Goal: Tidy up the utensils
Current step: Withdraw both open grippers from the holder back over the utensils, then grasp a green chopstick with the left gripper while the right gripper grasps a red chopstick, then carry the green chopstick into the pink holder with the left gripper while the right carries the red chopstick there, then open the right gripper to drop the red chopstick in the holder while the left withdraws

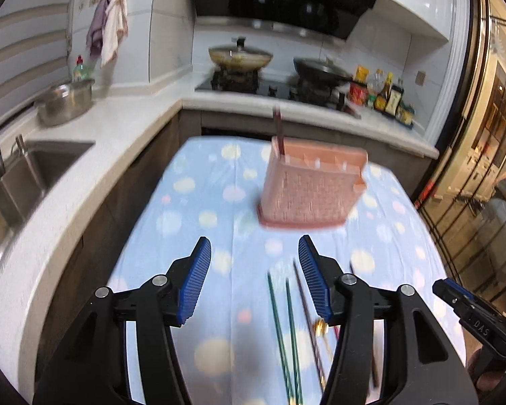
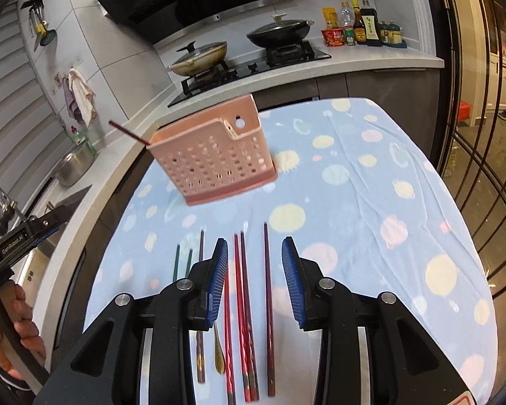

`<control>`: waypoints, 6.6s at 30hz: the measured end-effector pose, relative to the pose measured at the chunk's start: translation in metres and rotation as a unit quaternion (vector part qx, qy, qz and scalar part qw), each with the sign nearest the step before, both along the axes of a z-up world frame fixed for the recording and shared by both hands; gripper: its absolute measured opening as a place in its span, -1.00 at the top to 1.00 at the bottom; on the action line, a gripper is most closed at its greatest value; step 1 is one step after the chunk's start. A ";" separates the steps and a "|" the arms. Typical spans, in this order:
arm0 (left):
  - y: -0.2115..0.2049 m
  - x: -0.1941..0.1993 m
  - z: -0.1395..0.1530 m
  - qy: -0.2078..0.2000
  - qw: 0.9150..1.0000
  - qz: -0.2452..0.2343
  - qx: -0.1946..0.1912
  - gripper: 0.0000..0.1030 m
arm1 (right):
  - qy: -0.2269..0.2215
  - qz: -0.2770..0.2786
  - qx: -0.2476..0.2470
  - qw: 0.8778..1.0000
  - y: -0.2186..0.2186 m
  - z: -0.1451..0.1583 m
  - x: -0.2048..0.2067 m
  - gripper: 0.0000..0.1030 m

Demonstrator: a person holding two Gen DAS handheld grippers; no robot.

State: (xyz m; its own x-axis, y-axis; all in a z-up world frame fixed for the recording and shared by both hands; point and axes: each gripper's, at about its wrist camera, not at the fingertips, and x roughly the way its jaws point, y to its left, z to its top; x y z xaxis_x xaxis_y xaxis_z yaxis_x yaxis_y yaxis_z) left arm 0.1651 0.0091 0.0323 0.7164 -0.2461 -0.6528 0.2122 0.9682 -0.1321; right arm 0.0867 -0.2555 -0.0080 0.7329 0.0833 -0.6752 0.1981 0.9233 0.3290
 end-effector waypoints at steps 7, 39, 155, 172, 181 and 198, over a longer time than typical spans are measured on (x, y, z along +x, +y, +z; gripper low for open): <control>0.005 -0.057 -0.064 0.073 0.997 -0.018 0.028 0.00 | 0.059 0.007 -0.035 0.998 0.025 -0.049 -0.059 0.36; -0.023 -0.088 -0.140 0.133 0.989 -0.054 0.045 0.05 | 0.103 0.026 -0.068 0.992 0.054 -0.115 -0.056 0.87; -0.073 0.154 0.096 -0.113 0.992 -0.018 -0.060 0.26 | -0.162 -0.015 -0.021 0.986 -0.020 0.107 0.185 0.41; -0.047 0.045 0.094 -0.105 0.994 -0.031 -0.020 0.09 | -0.141 0.013 -0.024 0.990 0.010 0.090 0.044 0.36; -0.037 -0.013 0.052 -0.061 0.997 -0.036 -0.003 0.09 | -0.079 0.017 -0.004 0.997 0.021 0.046 -0.021 0.36; -0.024 -0.090 -0.080 0.059 0.995 -0.053 0.058 0.09 | 0.048 0.036 -0.035 0.998 0.057 -0.064 -0.082 0.36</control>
State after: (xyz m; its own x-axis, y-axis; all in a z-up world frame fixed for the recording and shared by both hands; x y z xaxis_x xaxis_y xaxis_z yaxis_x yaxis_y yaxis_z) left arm 0.0749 -0.0148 -0.0476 0.6070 -0.2338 -0.7595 0.3027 0.9517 -0.0511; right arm 0.0046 -0.1983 -0.0724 0.6584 0.0843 -0.7479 0.1572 0.9564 0.2462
